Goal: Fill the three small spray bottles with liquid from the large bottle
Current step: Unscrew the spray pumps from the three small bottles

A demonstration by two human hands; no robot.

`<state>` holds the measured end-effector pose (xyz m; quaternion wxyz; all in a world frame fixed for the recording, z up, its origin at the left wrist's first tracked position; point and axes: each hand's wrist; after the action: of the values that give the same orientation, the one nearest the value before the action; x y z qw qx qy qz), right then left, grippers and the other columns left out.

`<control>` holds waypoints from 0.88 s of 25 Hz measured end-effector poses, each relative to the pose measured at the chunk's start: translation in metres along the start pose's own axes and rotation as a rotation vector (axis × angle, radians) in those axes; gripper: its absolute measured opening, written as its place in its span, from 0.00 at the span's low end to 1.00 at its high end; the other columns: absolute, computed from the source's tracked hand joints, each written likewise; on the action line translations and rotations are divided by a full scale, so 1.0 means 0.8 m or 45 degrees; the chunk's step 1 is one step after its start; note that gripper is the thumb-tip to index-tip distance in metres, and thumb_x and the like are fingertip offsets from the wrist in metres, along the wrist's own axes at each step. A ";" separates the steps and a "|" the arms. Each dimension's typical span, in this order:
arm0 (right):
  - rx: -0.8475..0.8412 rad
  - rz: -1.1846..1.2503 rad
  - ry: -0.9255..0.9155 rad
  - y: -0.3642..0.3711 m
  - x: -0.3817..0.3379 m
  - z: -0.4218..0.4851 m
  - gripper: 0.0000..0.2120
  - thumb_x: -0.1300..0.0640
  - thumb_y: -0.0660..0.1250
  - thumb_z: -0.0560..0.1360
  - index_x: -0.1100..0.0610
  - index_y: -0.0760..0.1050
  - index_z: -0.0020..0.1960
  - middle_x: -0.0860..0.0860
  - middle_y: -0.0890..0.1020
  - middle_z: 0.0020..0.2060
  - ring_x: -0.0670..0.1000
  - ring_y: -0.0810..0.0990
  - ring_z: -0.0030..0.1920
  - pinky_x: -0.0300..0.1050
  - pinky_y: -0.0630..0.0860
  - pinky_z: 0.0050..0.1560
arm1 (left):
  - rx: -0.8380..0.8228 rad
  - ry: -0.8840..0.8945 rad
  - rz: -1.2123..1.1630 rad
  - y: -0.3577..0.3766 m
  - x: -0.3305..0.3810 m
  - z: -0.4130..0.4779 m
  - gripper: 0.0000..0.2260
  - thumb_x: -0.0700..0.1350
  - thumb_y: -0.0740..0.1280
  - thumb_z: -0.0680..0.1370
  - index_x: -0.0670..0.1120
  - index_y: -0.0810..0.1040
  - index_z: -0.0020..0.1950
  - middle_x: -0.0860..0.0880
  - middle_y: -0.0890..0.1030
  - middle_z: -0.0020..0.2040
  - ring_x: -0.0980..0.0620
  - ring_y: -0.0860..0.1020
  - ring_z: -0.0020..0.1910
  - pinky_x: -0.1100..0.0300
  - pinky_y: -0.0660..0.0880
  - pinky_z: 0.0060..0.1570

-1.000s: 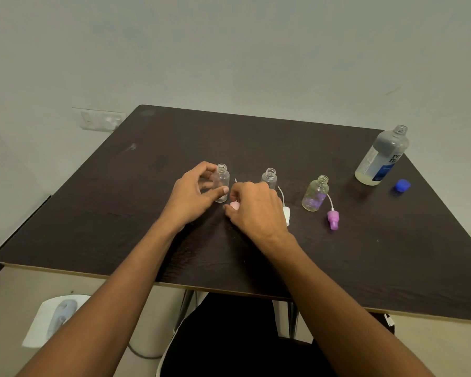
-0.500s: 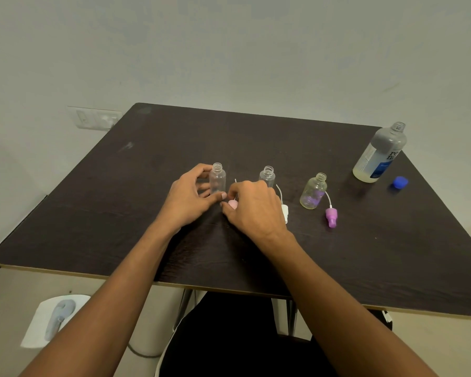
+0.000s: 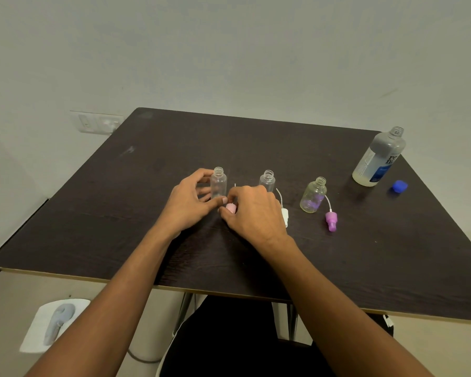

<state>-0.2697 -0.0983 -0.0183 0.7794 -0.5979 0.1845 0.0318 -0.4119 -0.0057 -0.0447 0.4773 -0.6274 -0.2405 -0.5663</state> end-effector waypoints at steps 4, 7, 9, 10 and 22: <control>-0.004 0.013 0.009 0.002 0.000 0.000 0.13 0.42 0.70 0.78 0.48 0.82 0.56 0.49 0.85 0.47 0.52 0.81 0.46 0.45 0.70 0.43 | -0.005 0.001 -0.006 -0.001 0.000 -0.001 0.26 0.42 0.82 0.71 0.52 0.78 0.66 0.55 0.82 0.63 0.62 0.83 0.59 0.67 0.79 0.57; 0.023 0.013 0.018 0.004 0.000 -0.001 0.11 0.42 0.70 0.77 0.48 0.83 0.53 0.48 0.85 0.44 0.53 0.80 0.42 0.45 0.69 0.42 | -0.015 0.002 -0.004 -0.002 0.001 -0.002 0.25 0.42 0.81 0.72 0.53 0.78 0.66 0.56 0.82 0.63 0.62 0.83 0.59 0.64 0.79 0.60; 0.025 0.020 0.023 0.003 0.000 -0.001 0.10 0.43 0.69 0.78 0.48 0.83 0.52 0.48 0.85 0.43 0.51 0.74 0.39 0.44 0.68 0.41 | -0.019 -0.001 0.010 -0.003 0.003 -0.002 0.25 0.42 0.81 0.72 0.53 0.78 0.66 0.56 0.81 0.63 0.63 0.82 0.59 0.67 0.79 0.58; 0.030 0.021 0.022 0.003 0.000 -0.002 0.10 0.44 0.70 0.78 0.49 0.83 0.52 0.47 0.85 0.43 0.50 0.73 0.39 0.44 0.69 0.41 | -0.020 -0.002 0.011 -0.003 0.004 -0.003 0.25 0.42 0.81 0.72 0.53 0.78 0.66 0.56 0.81 0.63 0.63 0.82 0.59 0.68 0.79 0.57; 0.122 0.149 -0.021 -0.028 0.016 -0.013 0.18 0.35 0.71 0.76 0.47 0.82 0.57 0.45 0.84 0.41 0.46 0.84 0.43 0.48 0.84 0.48 | 0.100 0.082 0.129 -0.016 0.022 -0.011 0.31 0.47 0.81 0.72 0.54 0.73 0.73 0.56 0.79 0.68 0.61 0.79 0.66 0.57 0.76 0.69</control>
<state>-0.2545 -0.1164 -0.0038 0.8055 -0.5477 0.2140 0.0734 -0.4225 -0.0125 -0.0248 0.5372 -0.6009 -0.2150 -0.5515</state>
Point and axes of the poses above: each hand's wrist, its own z-axis towards the middle knuckle, its own y-axis out of the palm, x = y × z
